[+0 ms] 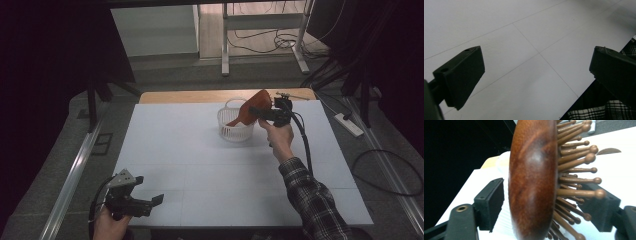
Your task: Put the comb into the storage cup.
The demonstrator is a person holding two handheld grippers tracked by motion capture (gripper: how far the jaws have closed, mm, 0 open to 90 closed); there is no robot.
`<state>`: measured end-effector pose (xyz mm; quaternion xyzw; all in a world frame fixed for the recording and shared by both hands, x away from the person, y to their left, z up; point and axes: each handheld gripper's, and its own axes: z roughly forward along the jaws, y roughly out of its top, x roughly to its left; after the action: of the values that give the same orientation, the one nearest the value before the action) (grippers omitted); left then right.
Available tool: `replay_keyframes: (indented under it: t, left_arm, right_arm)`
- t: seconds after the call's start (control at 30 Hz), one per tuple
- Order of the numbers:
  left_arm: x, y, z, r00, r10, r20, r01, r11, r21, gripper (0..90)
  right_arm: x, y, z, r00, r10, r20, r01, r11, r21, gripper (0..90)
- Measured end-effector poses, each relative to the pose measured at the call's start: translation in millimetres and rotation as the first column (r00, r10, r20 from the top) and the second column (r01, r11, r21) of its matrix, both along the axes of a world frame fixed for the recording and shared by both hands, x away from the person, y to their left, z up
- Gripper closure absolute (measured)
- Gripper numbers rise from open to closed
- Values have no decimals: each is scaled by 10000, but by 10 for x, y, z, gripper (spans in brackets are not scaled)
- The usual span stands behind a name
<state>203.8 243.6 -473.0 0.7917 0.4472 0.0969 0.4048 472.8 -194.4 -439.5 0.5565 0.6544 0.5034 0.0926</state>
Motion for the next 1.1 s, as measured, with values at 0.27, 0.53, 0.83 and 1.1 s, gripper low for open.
replay_keyframes:
  t: [0.27,0.53,0.83,1.1]
  left_arm:
    - [1,-1,1,10000,-13,-15,13,10000,14,7]
    - [-3,2,6,9999,99,18,-99,10000,7,0]
    - [-3,16,7,9997,250,-34,-250,9997,-5,0]
    - [-4,15,11,9991,413,-57,-413,9991,116,0]
  right_arm:
    - [-21,-2,23,9996,267,85,-264,9992,-295,175]
    - [-47,-3,58,9983,529,238,-516,9972,-542,138]
    - [-91,-12,90,9930,1156,257,-1119,9870,-1150,85]
    - [-167,6,125,9839,1767,287,-1690,9699,-1752,50]
